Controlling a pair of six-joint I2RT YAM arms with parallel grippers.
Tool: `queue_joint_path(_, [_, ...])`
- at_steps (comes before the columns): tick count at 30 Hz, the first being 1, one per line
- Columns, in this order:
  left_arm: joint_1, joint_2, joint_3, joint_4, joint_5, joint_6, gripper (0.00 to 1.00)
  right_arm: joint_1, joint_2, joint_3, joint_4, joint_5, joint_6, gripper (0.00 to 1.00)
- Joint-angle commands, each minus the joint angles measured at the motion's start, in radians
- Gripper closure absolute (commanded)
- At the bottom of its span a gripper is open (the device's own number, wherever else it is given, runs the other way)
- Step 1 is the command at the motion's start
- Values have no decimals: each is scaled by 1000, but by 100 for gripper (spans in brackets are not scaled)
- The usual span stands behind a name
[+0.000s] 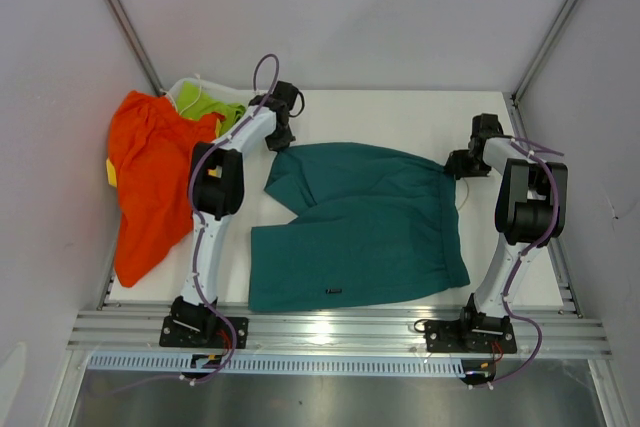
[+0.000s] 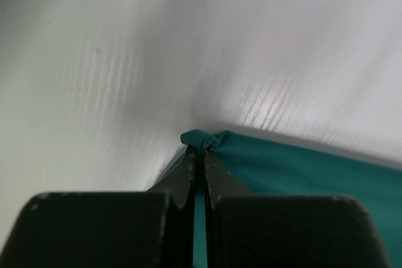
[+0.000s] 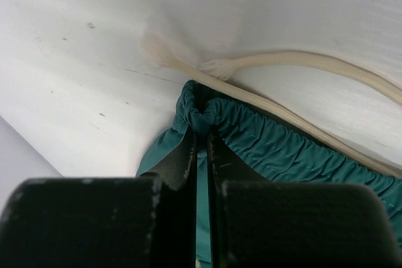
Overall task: Fold and stack the shorts
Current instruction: Fold the shorts
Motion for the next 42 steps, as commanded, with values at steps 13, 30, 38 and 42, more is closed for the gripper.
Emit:
queue_joint_path(13, [15,-64,116,145,-159,66,100,-21,65,148,313,-143,-199,100])
queue_joint_path(30, [21,-406,-246,524,-156,160,100,-28,15,140,686,-431,-254,100])
queue_joint_path(38, [-2,-650,-518,773,-187,210,100,-54,43,105,871,-568,-167,100])
queue_joint_path(42, [-36,-808,-758,952,-219,239,100,-67,33,21,1055,-629,-124,100])
